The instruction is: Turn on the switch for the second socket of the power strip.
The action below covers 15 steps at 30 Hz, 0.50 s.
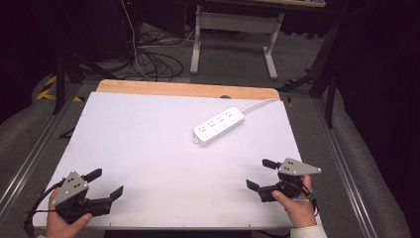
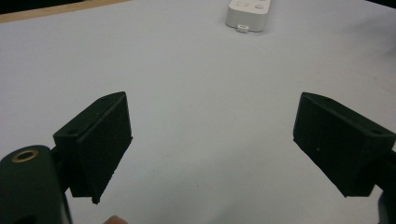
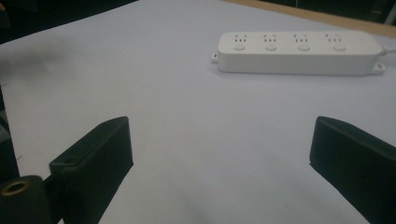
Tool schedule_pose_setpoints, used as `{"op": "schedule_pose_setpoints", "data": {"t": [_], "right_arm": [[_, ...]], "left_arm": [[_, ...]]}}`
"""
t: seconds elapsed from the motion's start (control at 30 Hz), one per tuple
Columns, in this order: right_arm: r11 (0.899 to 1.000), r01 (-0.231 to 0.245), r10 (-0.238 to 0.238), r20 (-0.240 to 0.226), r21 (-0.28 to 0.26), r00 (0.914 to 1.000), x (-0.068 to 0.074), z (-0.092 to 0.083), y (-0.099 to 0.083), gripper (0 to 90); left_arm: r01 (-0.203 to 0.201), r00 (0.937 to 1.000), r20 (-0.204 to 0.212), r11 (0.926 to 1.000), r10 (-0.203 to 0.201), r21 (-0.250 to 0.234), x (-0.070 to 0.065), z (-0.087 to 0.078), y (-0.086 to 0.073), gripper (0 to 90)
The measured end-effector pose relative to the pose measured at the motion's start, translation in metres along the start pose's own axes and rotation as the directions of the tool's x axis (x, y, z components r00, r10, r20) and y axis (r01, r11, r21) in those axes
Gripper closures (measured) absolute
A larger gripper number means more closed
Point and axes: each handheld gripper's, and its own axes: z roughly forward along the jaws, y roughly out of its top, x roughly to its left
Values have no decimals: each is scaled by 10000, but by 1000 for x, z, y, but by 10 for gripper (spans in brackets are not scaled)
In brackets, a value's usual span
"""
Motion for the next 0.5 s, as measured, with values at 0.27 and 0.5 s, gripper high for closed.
{"op": "schedule_pose_setpoints", "data": {"t": [0.27,0.5], "right_arm": [[9987,-355,359,-96,369,9993,-3,5,-21,62],[9985,-353,342,277,412,9990,-6,4,-38,72]], "left_arm": [[-124,9998,-149,9999,125,28,0,1,-1,115],[-242,9991,-346,9996,247,152,1,2,-1,111]]}}
